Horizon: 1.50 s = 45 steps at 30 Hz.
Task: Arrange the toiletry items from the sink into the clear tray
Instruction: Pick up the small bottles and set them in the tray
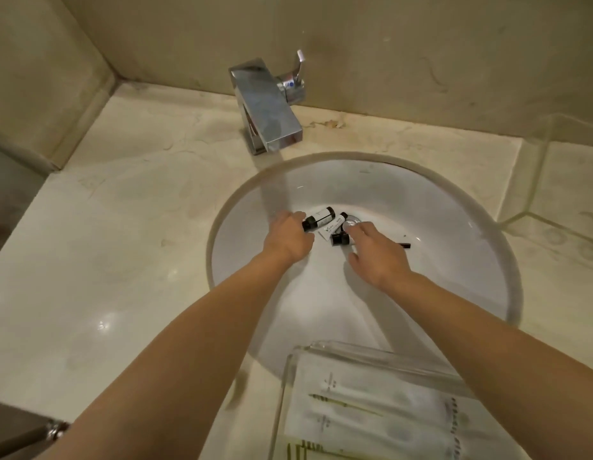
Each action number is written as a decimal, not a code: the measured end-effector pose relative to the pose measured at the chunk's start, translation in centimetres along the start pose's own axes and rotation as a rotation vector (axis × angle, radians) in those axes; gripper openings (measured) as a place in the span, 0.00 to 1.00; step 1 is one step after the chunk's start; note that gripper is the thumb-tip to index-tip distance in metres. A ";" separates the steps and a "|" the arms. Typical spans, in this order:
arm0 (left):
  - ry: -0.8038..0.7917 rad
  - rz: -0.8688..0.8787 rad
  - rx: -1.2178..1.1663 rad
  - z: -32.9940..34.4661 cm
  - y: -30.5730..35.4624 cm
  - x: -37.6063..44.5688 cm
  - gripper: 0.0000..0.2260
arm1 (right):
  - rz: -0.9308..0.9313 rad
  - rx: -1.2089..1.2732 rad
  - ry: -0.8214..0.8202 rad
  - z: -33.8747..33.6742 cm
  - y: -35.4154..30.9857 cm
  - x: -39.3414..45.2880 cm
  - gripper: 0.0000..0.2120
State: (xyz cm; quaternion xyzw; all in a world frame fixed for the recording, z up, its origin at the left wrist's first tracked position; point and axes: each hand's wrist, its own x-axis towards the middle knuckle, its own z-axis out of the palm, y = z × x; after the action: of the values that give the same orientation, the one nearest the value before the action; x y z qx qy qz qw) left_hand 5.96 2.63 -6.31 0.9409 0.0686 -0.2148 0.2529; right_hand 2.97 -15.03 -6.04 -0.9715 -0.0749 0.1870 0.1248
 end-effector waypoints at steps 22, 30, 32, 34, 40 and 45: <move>-0.011 -0.195 -0.107 1.1 0.7 0.0 0.11 | 0.519 0.721 -0.284 1.0 0.0 -1.0 0.12; -0.078 -0.195 -0.910 -1.9 2.8 -4.8 0.04 | 0.730 1.514 -0.210 -1.6 -0.9 -4.0 0.03; -0.121 -0.185 -1.051 -2.4 3.7 -5.9 0.05 | 0.716 1.557 -0.173 -2.5 -1.5 -5.1 0.03; -0.157 -0.185 -1.166 -3.3 4.8 -7.0 0.07 | 0.690 1.569 -0.136 -3.5 -2.1 -6.2 0.02; -0.323 -0.308 -1.415 -6.3 7.0 -11.2 0.08 | 0.590 1.480 -0.096 -6.4 -3.9 -9.8 0.01; -0.473 -0.344 -1.425 -7.4 7.6 -14.4 0.17 | 0.481 1.585 -0.061 -8.7 -4.7 -13.3 0.03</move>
State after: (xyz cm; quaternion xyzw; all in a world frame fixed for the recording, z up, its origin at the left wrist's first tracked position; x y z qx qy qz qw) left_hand -2.45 -0.50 9.20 0.4557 0.2799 -0.3503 0.7689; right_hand -6.37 -14.95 7.60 -0.5795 0.2858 0.2323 0.7270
